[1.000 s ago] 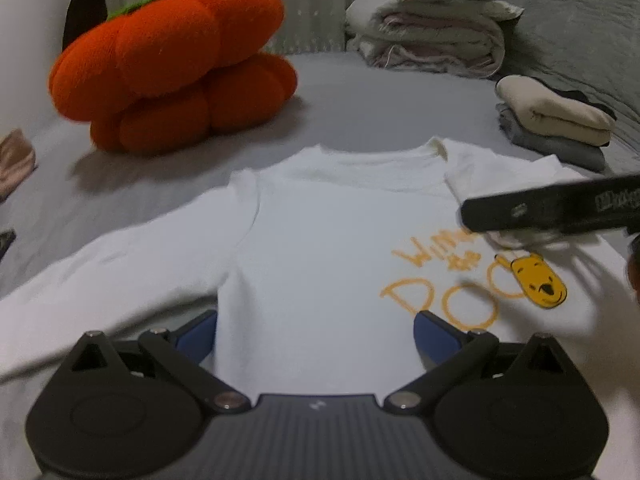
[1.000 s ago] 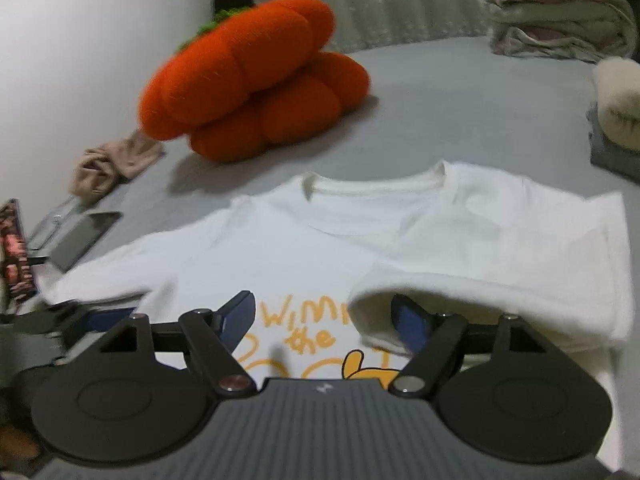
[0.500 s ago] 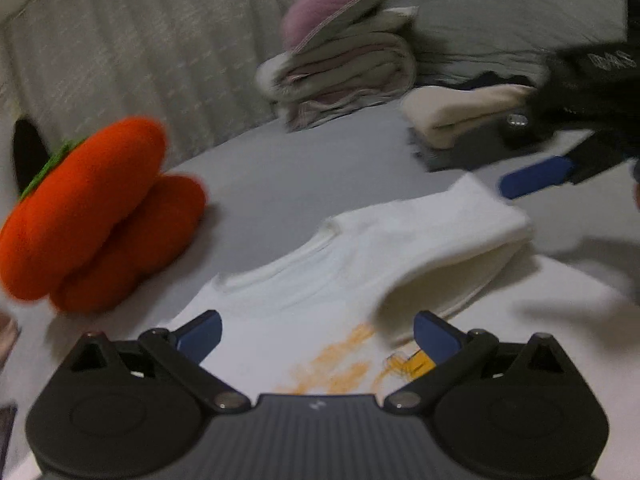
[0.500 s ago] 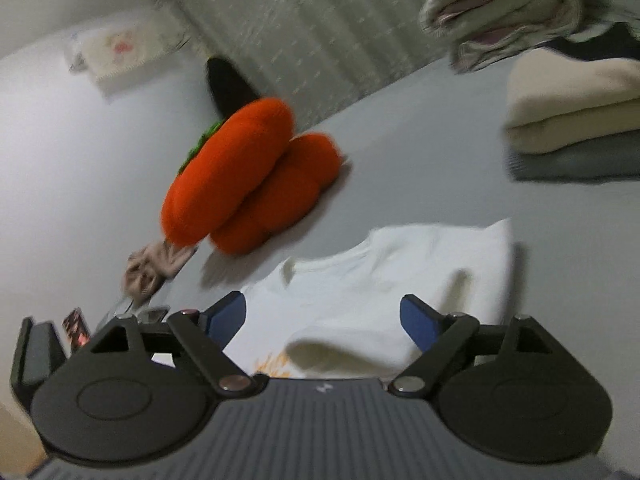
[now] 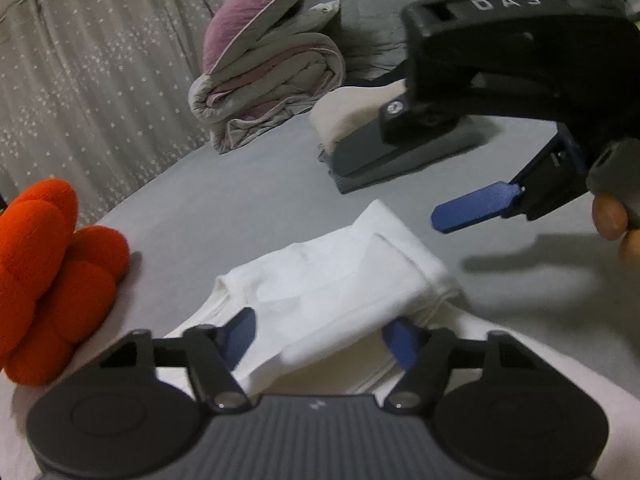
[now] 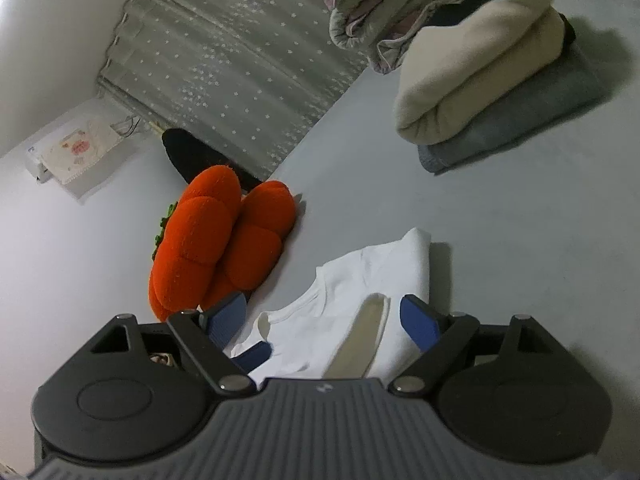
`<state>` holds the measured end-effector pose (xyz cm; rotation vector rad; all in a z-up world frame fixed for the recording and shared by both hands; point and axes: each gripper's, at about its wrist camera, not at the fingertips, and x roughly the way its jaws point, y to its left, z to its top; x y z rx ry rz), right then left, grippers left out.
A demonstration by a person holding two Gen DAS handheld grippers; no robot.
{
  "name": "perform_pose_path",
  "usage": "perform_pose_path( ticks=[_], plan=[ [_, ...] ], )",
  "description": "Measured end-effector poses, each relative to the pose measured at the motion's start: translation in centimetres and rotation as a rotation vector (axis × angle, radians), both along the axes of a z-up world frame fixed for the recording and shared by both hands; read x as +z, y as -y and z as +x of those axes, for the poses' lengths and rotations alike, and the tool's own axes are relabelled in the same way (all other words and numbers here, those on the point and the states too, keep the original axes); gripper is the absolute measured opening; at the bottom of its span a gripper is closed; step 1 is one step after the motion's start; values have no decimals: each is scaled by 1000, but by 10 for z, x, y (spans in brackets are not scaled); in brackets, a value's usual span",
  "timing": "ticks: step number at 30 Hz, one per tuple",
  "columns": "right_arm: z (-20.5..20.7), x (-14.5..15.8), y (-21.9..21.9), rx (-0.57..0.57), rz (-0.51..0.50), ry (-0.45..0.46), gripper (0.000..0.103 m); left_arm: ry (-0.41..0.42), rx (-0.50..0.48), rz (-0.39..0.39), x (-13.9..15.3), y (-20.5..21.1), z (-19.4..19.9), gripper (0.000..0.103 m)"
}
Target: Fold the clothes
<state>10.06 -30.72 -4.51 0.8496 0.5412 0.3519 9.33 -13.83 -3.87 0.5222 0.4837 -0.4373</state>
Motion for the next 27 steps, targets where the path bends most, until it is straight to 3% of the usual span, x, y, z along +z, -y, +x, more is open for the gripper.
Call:
perform_pose_path(
  ticks=[1,2,3,11,17,21,22,24,27],
  plan=[
    [0,0,1,0,4,-3,87,-5,14,-19,0,-1,1,40],
    [0,0,1,0,6,-6,87,-9,29,-38,1,-2,2,26],
    [-1,0,0,0,4,-9,87,-15,60,-83,3,-9,4,23],
    [-2,1,-11,21,-103,-5,87,-19,368,-495,22,-104,7,7],
    [3,-2,-26,29,-207,-33,87,-55,533,-699,9,-167,1,6],
    [6,-6,-34,31,-258,-52,87,-99,565,-773,-10,-193,-5,10],
    [6,-7,-36,31,-267,-55,87,-113,561,-804,-15,-199,-5,14],
    [6,-8,-38,28,-281,-60,88,-125,564,-858,-23,-211,-6,44],
    [6,-8,-39,17,-301,-69,88,-107,618,-947,-30,-229,-9,49]
  ],
)
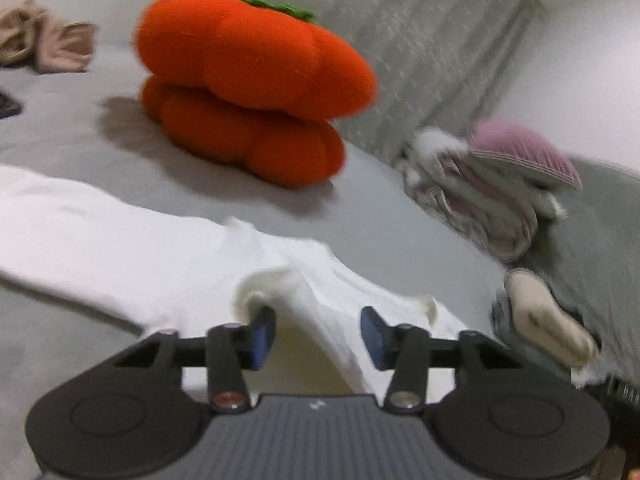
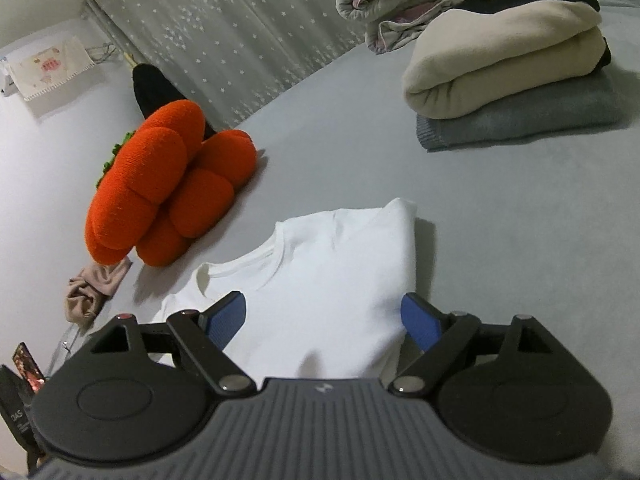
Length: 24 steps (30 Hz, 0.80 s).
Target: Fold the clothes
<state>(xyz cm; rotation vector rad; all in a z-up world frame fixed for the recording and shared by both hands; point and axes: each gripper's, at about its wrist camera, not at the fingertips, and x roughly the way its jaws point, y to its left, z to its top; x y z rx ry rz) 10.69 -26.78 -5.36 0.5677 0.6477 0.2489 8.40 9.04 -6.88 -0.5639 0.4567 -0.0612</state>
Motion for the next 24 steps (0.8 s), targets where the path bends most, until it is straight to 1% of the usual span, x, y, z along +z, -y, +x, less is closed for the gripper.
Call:
perform_pose_path(
  ticks=[1,3,4,5,6,7,9,13,15,18,24],
  plan=[
    [0,-1,0,-6,-6,-3,88,-6,18,-36,-3,-6,1,49],
    [0,-1,-1,-22,-12,-4,88,-32,47,-101,-8,-14,6,44],
    [0,0,-1,-30,-15,-3,88,-47,63,-127,-10,-17,10,40],
    [-1,0,-1,-41,-18,4,88,-53,74,-140,-10,-18,13,28],
    [-2,1,-1,-54,-23,17,88,-54,83,-147,-10,-19,15,17],
    [-3,2,-1,-64,-29,33,88,-56,92,-154,-10,-20,17,14],
    [-3,2,0,-90,-34,49,88,-23,95,-123,-4,-19,17,9],
    [-4,1,7,-144,-19,67,88,76,102,-13,14,-14,11,8],
    [-6,2,11,-174,-3,88,87,103,108,19,19,-16,11,8],
    [-6,2,15,-205,9,110,84,126,143,44,23,-22,10,8],
    [3,-5,16,-207,9,78,74,140,239,65,24,-34,3,8]
  ],
)
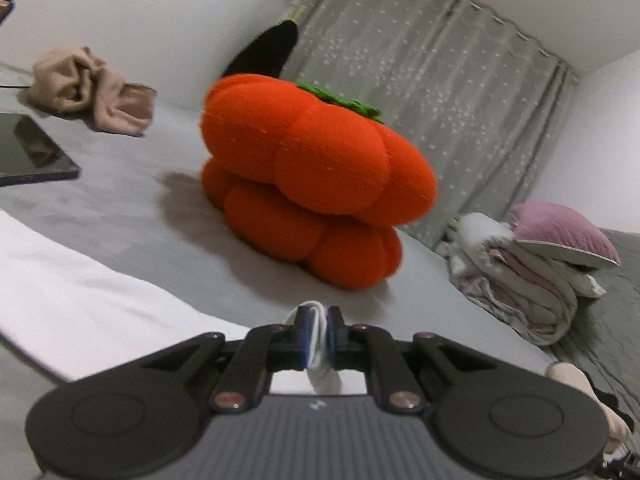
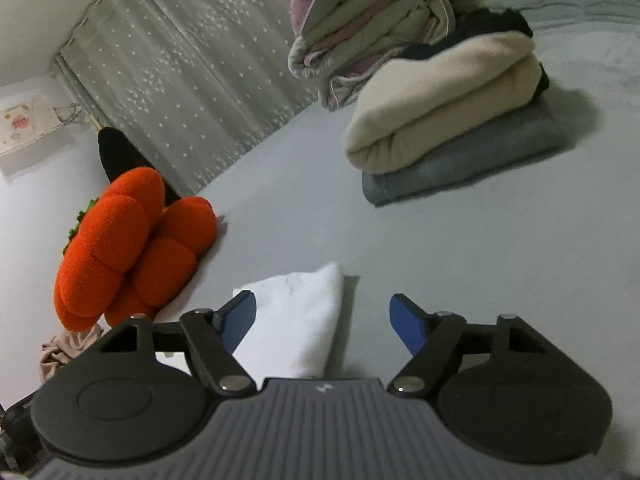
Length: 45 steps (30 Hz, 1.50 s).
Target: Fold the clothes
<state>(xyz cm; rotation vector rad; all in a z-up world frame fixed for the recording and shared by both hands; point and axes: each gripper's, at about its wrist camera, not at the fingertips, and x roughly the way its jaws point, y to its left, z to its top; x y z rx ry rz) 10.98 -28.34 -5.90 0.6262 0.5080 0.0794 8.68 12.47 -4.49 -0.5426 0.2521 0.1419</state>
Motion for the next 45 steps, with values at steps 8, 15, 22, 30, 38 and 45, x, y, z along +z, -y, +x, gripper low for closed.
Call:
perform_pose_path(
  ticks=[8,15,22,30,38,45],
  plan=[
    [-2,4,-10,88,-61,-32,62,-52,10,8,-9,-8,0,9],
    [7,2,-25,118,-111,14,62,-83,-13,-10,-15,-16,4,9],
    [29,-20,-21,80,-71,-14,5,-37,-100,-79,-19,-26,2,9],
    [30,-25,-3,17,-26,-25,4,-120,-110,-95,-36,-26,19,11],
    [25,-24,6,9,20,-27,17,-125,-148,-187,-36,-38,28,33],
    [19,-21,6,1,16,-6,17,-95,-130,-75,-27,-26,34,12]
  ],
)
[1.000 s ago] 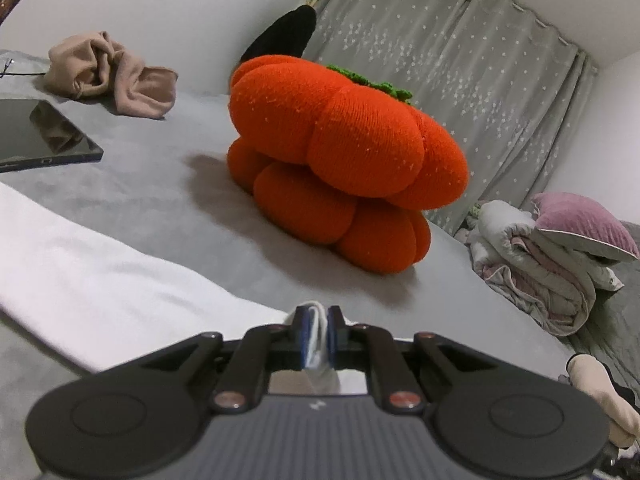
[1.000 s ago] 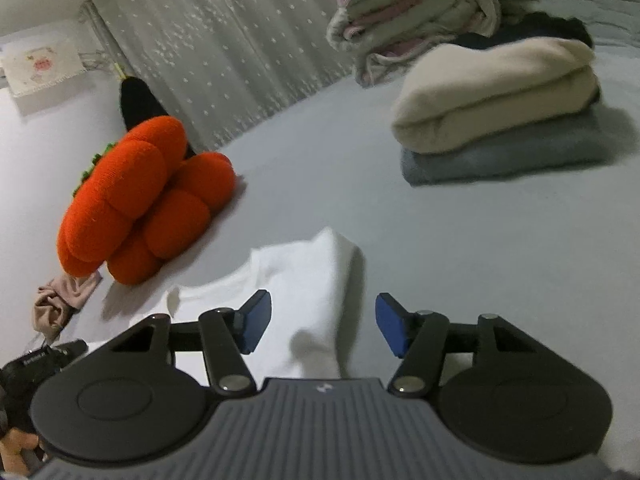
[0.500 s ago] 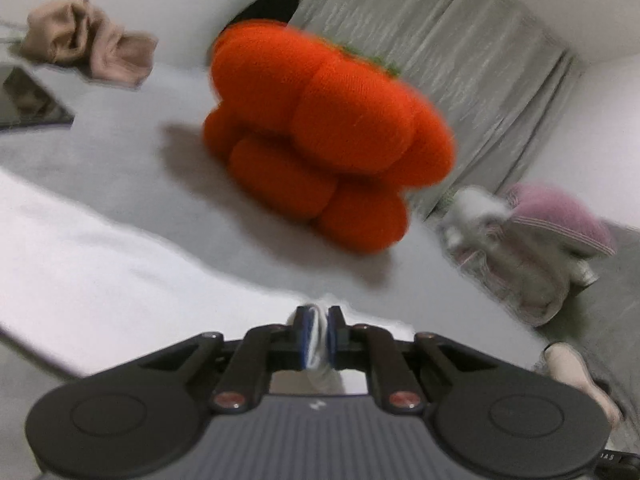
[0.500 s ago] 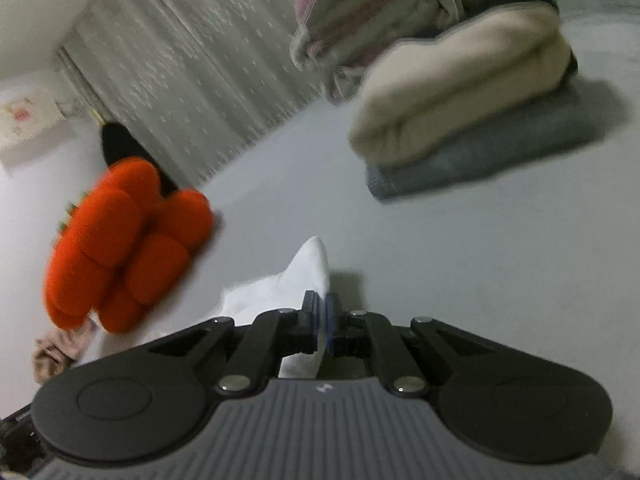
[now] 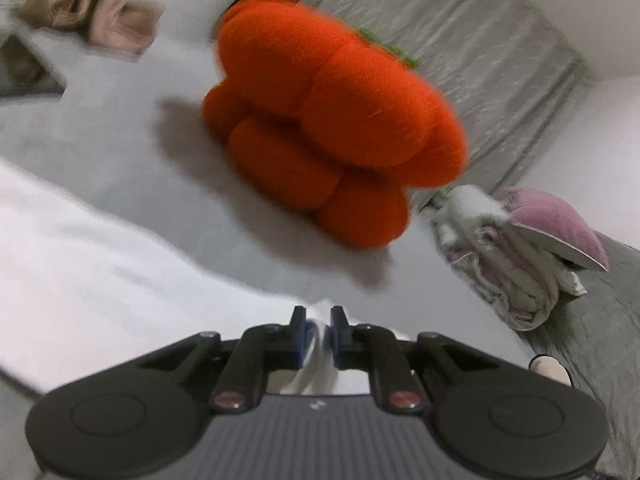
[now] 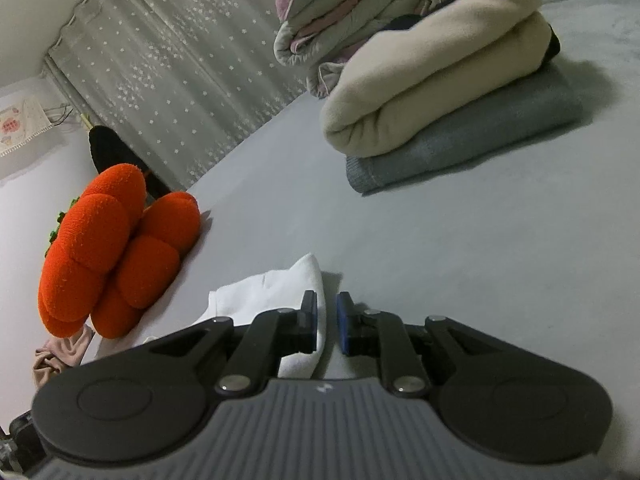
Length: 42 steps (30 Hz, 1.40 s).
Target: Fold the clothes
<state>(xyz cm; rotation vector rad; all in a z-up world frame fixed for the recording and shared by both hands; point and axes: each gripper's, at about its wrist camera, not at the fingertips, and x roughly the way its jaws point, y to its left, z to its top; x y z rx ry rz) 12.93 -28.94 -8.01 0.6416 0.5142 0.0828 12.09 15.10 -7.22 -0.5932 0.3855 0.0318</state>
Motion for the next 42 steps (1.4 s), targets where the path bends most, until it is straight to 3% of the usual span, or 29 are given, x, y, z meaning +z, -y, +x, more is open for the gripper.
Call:
perform_pose_path(
  ticks=[3,4,5,6,10,13,20,23,27,31,34,35,37,38,40,42],
  plan=[
    [-3,7,-7,35,-68,11,21,-6,9,78,5,9,1,14],
    [-3,9,-10,52,-101,9,27,-14,6,87,7,10,2,14],
    [-3,11,-13,61,-127,6,45,-21,4,97,8,11,4,18],
    [-3,11,-16,62,-146,2,53,-44,-4,97,11,10,5,31],
    [-1,9,-23,68,-193,-14,53,-199,16,35,18,-4,11,35],
    [1,8,-23,67,-194,-15,53,-268,19,-67,24,-18,13,35],
    [2,8,-24,62,-185,-14,53,-355,-53,-292,18,-34,22,34],
    [3,8,-25,62,-182,-13,53,-383,-76,-363,10,-35,32,23],
    [3,8,-25,63,-177,-12,53,-369,-68,-438,0,-40,38,21],
    [3,7,-24,62,-169,-13,53,-268,-76,-360,4,-33,32,12],
    [3,7,-23,59,-162,-12,53,-94,-104,-225,14,-19,16,12],
    [3,7,-23,58,-161,-11,53,-88,-89,-163,17,-14,13,13],
    [2,7,-23,56,-163,-12,53,-150,-29,-22,18,-2,13,16],
    [3,7,-24,56,-164,-12,53,-171,-15,12,18,1,13,17],
    [3,7,-24,56,-170,-13,53,-204,0,52,17,4,10,26],
    [3,8,-24,56,-176,-13,53,-206,-16,24,16,2,7,32]
  ],
)
